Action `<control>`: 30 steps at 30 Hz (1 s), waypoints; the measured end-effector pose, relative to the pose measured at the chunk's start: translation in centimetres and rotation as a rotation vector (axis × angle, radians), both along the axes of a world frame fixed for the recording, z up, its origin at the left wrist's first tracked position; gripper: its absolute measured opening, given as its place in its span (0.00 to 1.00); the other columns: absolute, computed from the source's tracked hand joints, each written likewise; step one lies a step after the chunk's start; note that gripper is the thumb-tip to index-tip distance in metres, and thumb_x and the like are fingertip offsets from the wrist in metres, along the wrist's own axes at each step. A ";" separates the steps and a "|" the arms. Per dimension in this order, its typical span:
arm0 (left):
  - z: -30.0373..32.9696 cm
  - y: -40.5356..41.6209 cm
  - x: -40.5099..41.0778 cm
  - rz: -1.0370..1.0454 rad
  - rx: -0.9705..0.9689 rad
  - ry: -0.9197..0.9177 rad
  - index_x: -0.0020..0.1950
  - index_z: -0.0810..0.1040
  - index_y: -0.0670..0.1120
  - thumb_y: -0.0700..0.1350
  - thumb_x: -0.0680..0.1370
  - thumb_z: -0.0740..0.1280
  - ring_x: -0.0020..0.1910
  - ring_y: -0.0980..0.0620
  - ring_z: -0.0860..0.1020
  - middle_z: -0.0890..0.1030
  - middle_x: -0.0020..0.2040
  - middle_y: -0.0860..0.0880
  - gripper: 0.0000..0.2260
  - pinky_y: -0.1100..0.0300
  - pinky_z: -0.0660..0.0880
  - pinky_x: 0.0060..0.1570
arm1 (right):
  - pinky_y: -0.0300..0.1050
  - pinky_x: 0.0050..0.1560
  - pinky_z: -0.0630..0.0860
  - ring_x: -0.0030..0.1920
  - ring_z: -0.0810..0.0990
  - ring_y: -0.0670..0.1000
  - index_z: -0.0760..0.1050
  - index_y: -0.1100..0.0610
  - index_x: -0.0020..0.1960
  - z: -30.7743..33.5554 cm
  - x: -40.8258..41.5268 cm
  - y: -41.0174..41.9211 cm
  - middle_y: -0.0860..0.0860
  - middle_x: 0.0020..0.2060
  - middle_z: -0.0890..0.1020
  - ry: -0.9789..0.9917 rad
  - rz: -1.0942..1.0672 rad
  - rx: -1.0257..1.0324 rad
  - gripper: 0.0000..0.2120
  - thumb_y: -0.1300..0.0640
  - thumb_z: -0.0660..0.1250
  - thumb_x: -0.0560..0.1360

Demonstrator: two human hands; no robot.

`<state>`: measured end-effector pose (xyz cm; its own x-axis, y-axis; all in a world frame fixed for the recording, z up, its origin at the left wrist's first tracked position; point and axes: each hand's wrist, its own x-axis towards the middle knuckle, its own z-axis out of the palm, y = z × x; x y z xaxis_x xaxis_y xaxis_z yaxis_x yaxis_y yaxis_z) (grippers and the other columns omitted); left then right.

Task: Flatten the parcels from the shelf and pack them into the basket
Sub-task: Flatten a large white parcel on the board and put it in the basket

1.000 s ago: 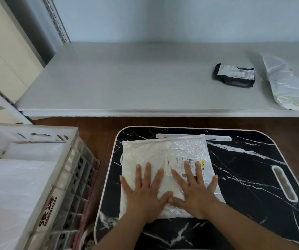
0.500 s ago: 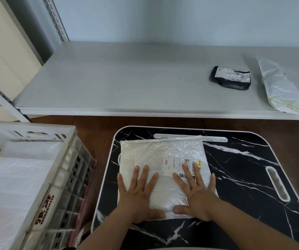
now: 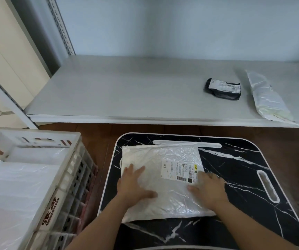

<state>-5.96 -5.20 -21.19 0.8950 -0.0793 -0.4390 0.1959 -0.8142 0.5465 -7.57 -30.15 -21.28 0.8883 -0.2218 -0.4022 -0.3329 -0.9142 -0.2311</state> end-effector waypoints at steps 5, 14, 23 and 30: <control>0.7 2.4 -1.2 0.752 -0.270 0.083 0.73 0.67 0.41 0.46 0.63 0.82 0.61 0.42 0.76 0.74 0.66 0.41 0.43 0.51 0.75 0.59 | 0.48 0.49 0.77 0.48 0.78 0.53 0.73 0.61 0.58 1.4 -0.9 0.6 0.57 0.54 0.80 0.051 -0.413 0.302 0.21 0.54 0.75 0.70; 6.8 5.7 -1.7 0.524 -0.374 0.070 0.61 0.78 0.42 0.44 0.78 0.66 0.55 0.46 0.79 0.81 0.57 0.45 0.13 0.53 0.76 0.58 | 0.47 0.38 0.75 0.39 0.79 0.52 0.80 0.56 0.51 7.2 0.0 5.3 0.48 0.37 0.81 -0.178 -0.265 0.451 0.05 0.58 0.69 0.76; 15.6 19.7 -2.0 0.703 -0.927 -0.163 0.61 0.77 0.42 0.46 0.74 0.73 0.50 0.44 0.83 0.84 0.52 0.44 0.17 0.47 0.80 0.52 | 0.51 0.46 0.77 0.42 0.81 0.56 0.77 0.52 0.49 15.8 3.8 16.0 0.53 0.42 0.82 -0.352 -0.100 0.712 0.03 0.54 0.67 0.78; 13.9 29.1 -6.7 0.849 -0.829 -0.075 0.56 0.73 0.40 0.35 0.77 0.68 0.33 0.50 0.84 0.83 0.39 0.41 0.10 0.64 0.79 0.30 | 0.55 0.52 0.79 0.46 0.82 0.56 0.77 0.54 0.54 16.3 5.4 27.1 0.54 0.48 0.83 -0.237 -0.038 0.913 0.05 0.58 0.67 0.78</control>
